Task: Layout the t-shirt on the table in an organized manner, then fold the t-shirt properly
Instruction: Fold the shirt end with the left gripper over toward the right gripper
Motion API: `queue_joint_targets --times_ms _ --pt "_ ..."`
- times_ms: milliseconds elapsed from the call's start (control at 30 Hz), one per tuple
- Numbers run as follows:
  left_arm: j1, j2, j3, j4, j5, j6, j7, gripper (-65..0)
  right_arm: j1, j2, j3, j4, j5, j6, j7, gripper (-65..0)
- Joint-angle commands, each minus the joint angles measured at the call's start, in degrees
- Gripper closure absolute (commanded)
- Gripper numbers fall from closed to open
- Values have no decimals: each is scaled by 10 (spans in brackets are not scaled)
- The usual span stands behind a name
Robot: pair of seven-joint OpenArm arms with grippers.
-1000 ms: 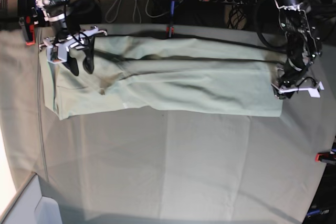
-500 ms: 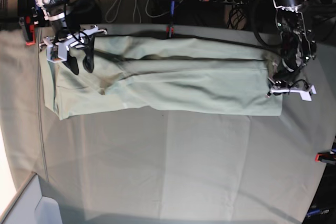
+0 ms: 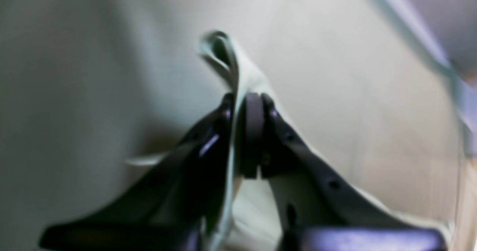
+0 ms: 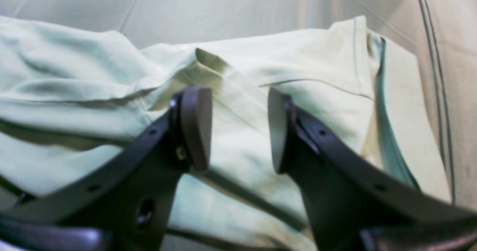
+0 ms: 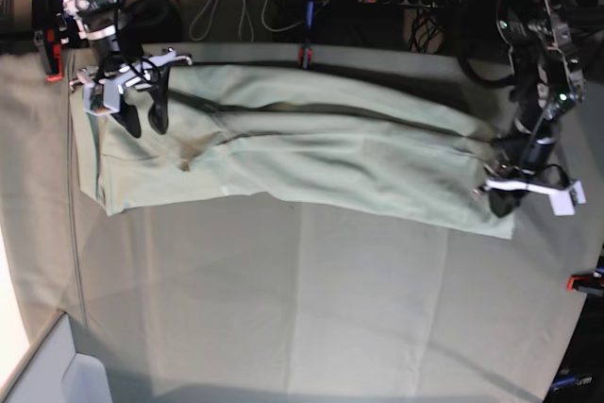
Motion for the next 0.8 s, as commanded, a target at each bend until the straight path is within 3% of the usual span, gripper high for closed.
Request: queue_joint_targets --times_ms 0,300,433,600,767 --pt "3 -1 14 24 -4 -3 -9 0 0 3 3 12 9 4 17 -252" --pt "-3 3 218 -2 9 -1 -13 0 17 10 34 13 9 4 18 -252" --pt "-31 48 290 -47 116 -1 -20 0 24 10 45 13 9 4 18 -252" --pt "-52 116 327 -102 246 -1 -71 0 24 10 45 13 9 4 18 -252" --pt "-87 140 384 -173 305 -1 -89 0 22 12 45 13 9 4 18 -252"
